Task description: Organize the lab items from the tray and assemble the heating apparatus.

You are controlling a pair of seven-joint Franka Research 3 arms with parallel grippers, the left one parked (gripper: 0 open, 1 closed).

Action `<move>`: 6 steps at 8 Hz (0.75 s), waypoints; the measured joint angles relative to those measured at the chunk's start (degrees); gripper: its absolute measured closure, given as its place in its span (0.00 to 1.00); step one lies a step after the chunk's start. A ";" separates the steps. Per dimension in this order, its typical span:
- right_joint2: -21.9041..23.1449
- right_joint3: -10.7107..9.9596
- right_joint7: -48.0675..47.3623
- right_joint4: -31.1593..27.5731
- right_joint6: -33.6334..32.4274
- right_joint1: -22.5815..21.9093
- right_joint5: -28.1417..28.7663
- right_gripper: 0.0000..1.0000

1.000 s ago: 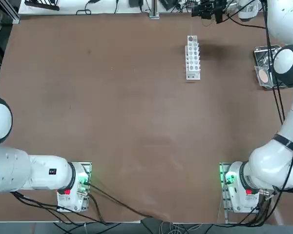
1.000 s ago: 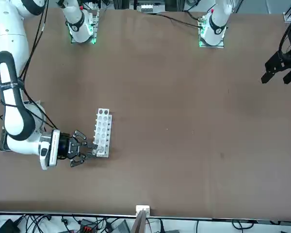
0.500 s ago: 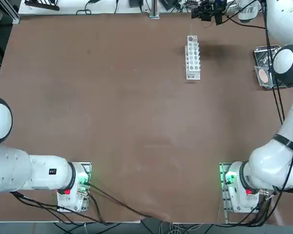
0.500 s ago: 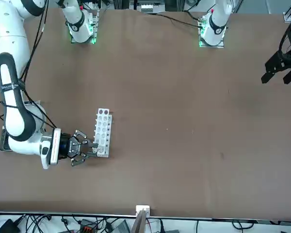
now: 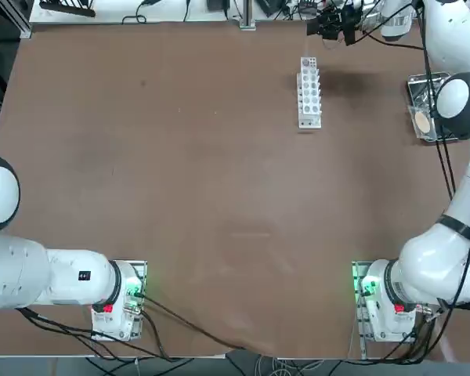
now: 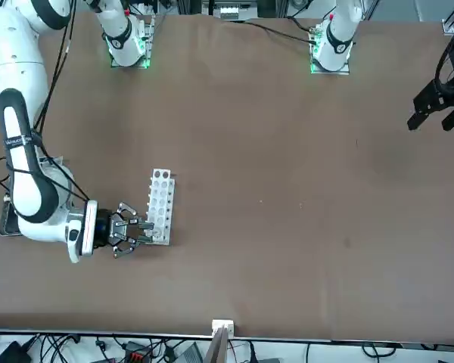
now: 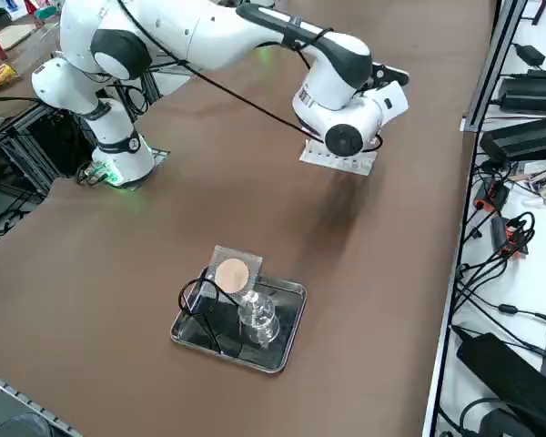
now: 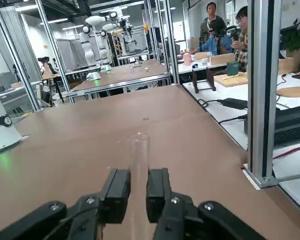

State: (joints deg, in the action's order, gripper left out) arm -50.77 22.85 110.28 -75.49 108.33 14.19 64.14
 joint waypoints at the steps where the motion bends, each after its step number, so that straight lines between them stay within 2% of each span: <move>1: -0.20 -0.02 0.77 0.01 -0.41 0.00 0.00 0.78; 6: -1.74 -0.40 4.84 0.11 -2.25 0.46 0.00 0.78</move>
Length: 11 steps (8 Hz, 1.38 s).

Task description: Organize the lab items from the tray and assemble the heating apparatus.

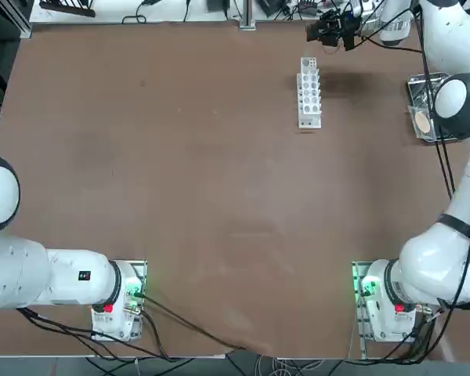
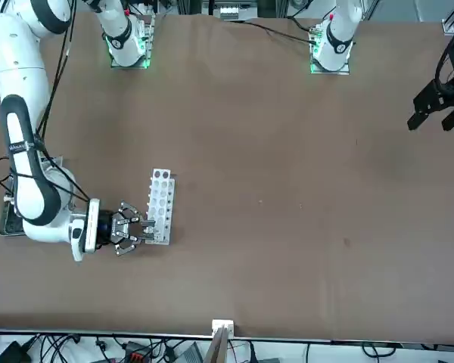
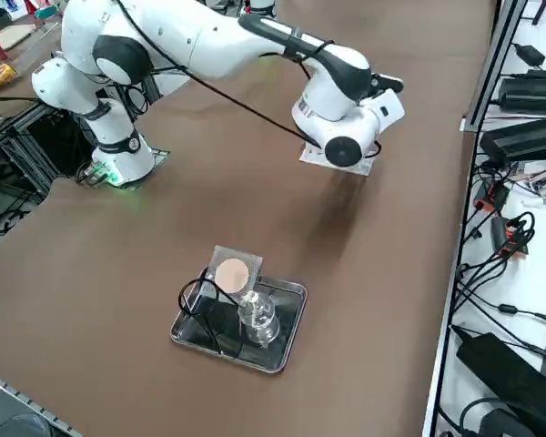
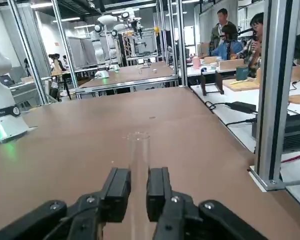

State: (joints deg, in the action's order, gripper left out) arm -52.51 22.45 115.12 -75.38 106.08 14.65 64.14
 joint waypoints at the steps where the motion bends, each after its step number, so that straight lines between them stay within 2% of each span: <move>1: -0.57 -0.01 0.76 0.03 -0.60 0.26 0.00 0.78; 5: -3.55 -0.03 2.62 3.12 -2.26 0.75 0.00 0.78; 11: -5.63 -0.03 4.15 3.56 -3.23 0.58 0.00 0.78</move>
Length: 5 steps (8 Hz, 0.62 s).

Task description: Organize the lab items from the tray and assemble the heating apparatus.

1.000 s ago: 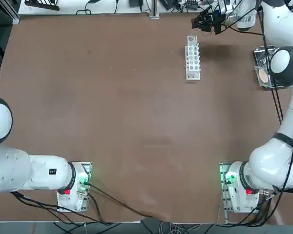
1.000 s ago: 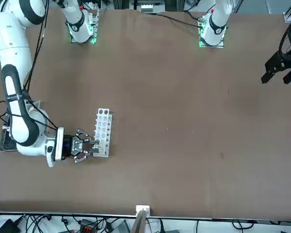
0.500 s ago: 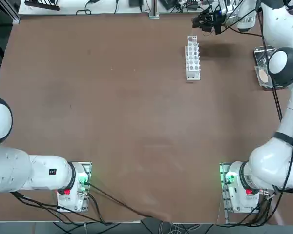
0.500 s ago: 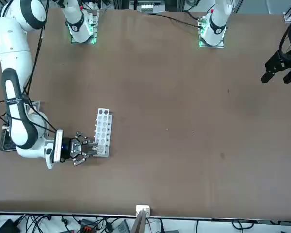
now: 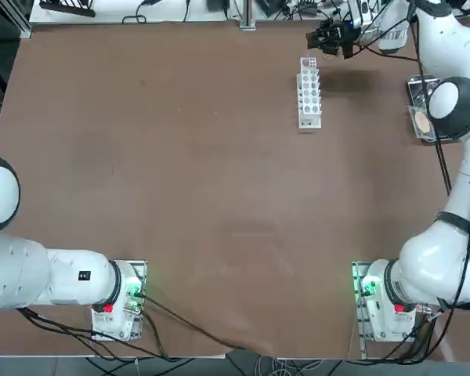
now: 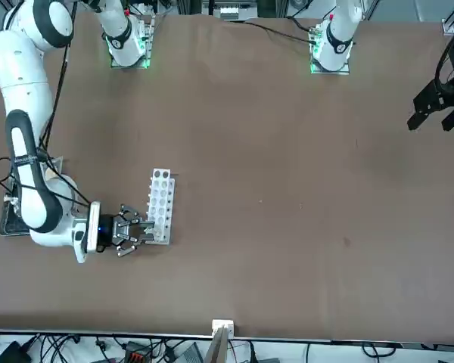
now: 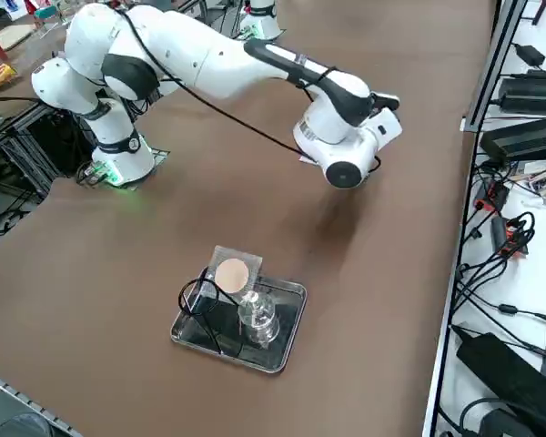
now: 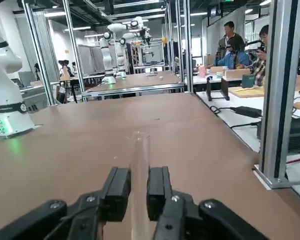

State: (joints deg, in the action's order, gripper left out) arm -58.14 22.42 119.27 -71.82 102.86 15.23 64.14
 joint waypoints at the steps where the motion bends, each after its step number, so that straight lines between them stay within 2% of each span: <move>1: -0.29 0.00 0.33 0.01 -0.26 0.00 0.00 0.78; 5: -1.15 -0.02 1.29 0.07 -0.67 0.13 0.00 0.78</move>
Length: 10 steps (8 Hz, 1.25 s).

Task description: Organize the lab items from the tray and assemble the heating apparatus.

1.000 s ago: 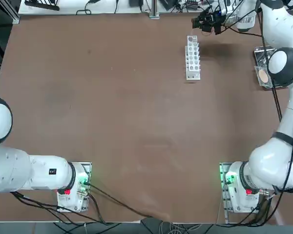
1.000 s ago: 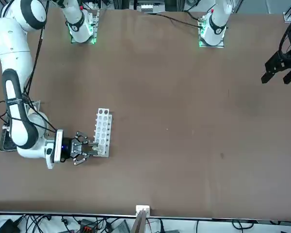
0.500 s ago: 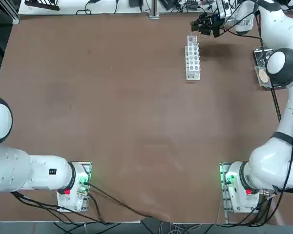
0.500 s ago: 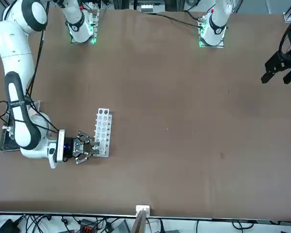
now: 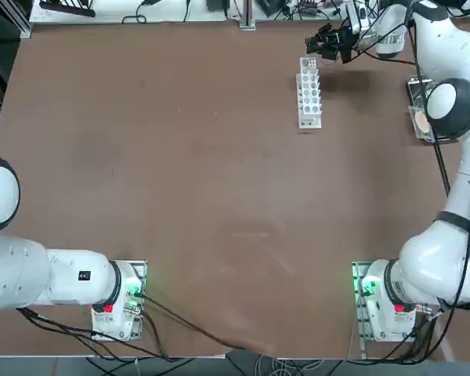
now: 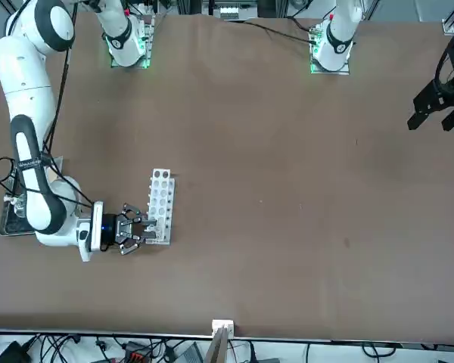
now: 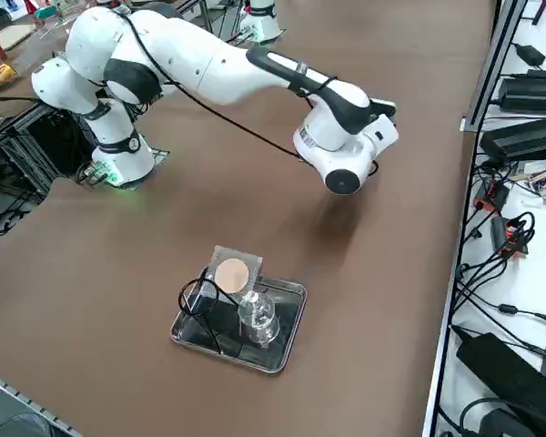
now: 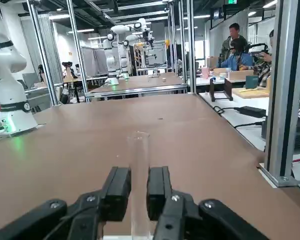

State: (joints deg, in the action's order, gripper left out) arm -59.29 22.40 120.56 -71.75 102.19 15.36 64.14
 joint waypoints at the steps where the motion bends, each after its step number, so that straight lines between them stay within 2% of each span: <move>1: -0.13 0.00 0.16 0.02 -0.06 0.04 0.00 0.78; 3: -0.22 0.00 0.30 0.08 -0.11 0.08 0.00 0.75; 5: -0.22 0.00 0.39 0.55 -0.18 0.08 0.00 0.63; 8: -0.22 0.00 0.28 0.95 -0.34 0.09 0.03 0.07; 9: -0.21 0.03 -0.35 1.13 -0.54 0.13 0.12 0.00; 10: -0.09 0.05 -1.16 1.52 -0.71 0.23 0.26 0.00</move>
State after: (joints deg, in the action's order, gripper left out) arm -59.38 22.45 119.40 -70.24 101.48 15.60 64.40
